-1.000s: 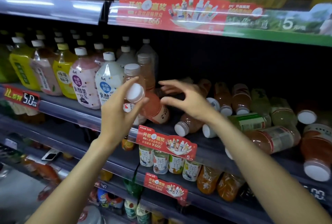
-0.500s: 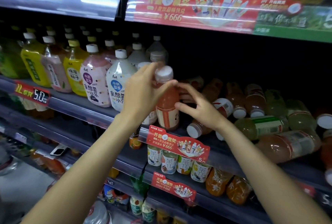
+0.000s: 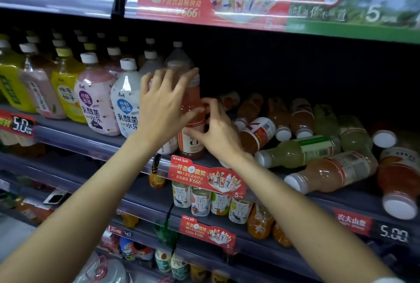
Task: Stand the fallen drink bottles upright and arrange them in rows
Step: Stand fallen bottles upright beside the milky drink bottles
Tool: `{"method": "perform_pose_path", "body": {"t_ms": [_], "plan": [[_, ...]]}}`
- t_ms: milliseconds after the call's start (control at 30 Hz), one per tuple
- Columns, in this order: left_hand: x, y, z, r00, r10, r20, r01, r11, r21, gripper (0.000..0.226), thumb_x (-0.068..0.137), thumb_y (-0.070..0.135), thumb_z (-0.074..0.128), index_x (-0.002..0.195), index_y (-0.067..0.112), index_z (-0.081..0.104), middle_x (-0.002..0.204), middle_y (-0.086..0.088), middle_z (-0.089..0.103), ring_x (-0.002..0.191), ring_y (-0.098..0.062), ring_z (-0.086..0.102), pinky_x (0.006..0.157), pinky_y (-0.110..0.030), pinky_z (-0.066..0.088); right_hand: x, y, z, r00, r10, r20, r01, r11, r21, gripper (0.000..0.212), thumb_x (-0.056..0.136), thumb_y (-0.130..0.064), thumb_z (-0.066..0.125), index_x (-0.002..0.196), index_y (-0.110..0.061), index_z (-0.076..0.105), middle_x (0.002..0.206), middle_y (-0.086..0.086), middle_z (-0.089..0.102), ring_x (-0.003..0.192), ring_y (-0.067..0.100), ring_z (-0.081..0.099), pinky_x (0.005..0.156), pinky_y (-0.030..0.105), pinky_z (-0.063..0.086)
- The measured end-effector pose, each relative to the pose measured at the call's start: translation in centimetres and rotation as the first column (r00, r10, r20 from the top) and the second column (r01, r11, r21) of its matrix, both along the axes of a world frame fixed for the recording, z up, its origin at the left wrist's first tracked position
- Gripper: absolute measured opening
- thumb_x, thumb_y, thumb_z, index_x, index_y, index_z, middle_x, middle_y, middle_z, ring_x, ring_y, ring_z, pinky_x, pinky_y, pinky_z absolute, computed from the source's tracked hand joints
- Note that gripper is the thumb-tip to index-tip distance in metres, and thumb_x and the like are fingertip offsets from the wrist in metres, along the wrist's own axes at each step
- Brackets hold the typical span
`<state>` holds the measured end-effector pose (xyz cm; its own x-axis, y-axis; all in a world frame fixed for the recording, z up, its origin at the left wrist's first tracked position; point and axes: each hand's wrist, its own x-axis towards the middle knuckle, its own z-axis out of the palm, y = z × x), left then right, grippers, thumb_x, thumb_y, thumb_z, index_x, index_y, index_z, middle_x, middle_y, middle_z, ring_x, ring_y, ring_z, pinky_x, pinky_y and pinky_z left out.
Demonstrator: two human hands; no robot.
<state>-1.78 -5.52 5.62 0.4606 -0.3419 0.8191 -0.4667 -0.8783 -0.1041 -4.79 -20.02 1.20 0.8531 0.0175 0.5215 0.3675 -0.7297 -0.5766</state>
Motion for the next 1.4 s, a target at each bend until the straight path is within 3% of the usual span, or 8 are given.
{"method": "perform_pose_path", "body": {"t_ms": [100,200,467,767,967,1067,1200,1400], "plan": [[-0.6,0.0,-0.8,0.999,0.023,-0.035,-0.024,1.0,-0.013,0.07,0.081,0.056,0.056,0.139,0.02,0.044,0.129,-0.009,0.055,0.108,-0.03,0.057,0.112,-0.048,0.014,0.3,-3.1,1.3,0.971,0.205,-0.122,-0.207,0.978,-0.007,0.061,0.084,-0.034,0.068,0.136,-0.025,0.038,0.121,-0.003,0.054,0.1,0.013,0.059,0.083,0.037,0.053],[-1.0,-0.5,-1.1,0.999,0.016,-0.046,-0.018,0.999,-0.041,0.069,0.082,0.047,0.059,0.141,0.017,0.042,0.137,-0.009,0.05,0.111,-0.031,0.058,0.115,-0.057,0.011,1.5,-7.1,2.5,0.992,0.12,-0.034,-0.124,0.93,-0.346,0.044,0.09,-0.024,0.059,0.132,-0.022,0.046,0.124,-0.001,0.056,0.107,0.017,0.057,0.086,0.038,0.049],[-1.4,-1.4,-2.9,0.999,0.02,-0.039,-0.022,0.997,-0.07,0.09,0.077,0.048,0.062,0.15,0.011,0.025,0.152,-0.015,0.031,0.129,-0.029,0.045,0.111,-0.062,0.001,7.9,-10.5,2.9,0.965,0.255,0.064,-0.075,0.501,-0.862,0.041,0.083,-0.003,0.058,0.124,-0.005,0.056,0.125,0.014,0.056,0.115,0.033,0.051,0.095,0.044,0.044],[-0.9,-1.1,-4.3,0.999,0.015,-0.034,-0.017,0.996,-0.084,0.11,0.068,0.043,0.079,0.152,0.012,0.016,0.158,-0.013,0.019,0.133,-0.028,0.04,0.111,-0.065,0.008,13.0,-8.7,0.7,0.956,0.112,-0.272,-0.29,0.523,-0.802,0.067,0.094,-0.024,0.047,0.15,-0.032,0.012,0.152,0.007,0.03,0.139,0.029,0.026,0.112,0.049,0.027],[-0.6,-1.2,-4.8,0.999,0.015,-0.044,-0.019,0.996,-0.092,0.099,0.075,0.05,0.062,0.152,0.014,0.012,0.159,-0.011,0.017,0.135,-0.023,0.035,0.109,-0.068,0.009,12.5,-8.9,1.1,0.954,0.3,0.01,-0.122,0.416,-0.901,0.052,0.092,-0.017,0.049,0.143,-0.016,0.037,0.137,0.006,0.048,0.129,0.027,0.039,0.107,0.04,0.029],[-0.3,-1.1,-4.9,0.998,0.01,-0.062,-0.017,0.995,-0.099,0.097,0.075,0.054,0.054,0.152,0.014,0.012,0.159,-0.01,0.016,0.133,-0.024,0.038,0.108,-0.069,0.01,12.9,-6.9,0.5,0.962,0.255,-0.095,-0.182,0.346,-0.921,0.054,0.094,-0.021,0.048,0.145,-0.013,0.032,0.151,0.006,0.033,0.142,0.021,0.021,0.117,0.035,0.011],[-0.3,-1.0,-4.9,0.998,0.015,-0.06,-0.021,0.995,-0.1,0.098,0.074,0.054,0.056,0.153,0.015,0.011,0.159,-0.009,0.015,0.131,-0.026,0.041,0.108,-0.069,0.009,12.1,-7.1,1.5,0.946,0.285,-0.155,-0.275,0.453,-0.848,0.053,0.092,-0.022,0.052,0.142,-0.015,0.036,0.137,0.007,0.049,0.13,0.021,0.036,0.108,0.031,0.023],[-0.4,-1.4,-4.9,0.997,0.025,-0.074,-0.032,0.994,-0.1,0.097,0.073,0.055,0.051,0.152,0.014,0.013,0.158,-0.009,0.018,0.132,-0.028,0.038,0.108,-0.067,0.005,11.1,-8.7,2.2,0.944,0.271,-0.188,-0.242,0.185,-0.952,0.054,0.086,-0.03,0.063,0.136,-0.02,0.045,0.139,0.004,0.045,0.135,0.022,0.029,0.113,0.038,0.012]]}}
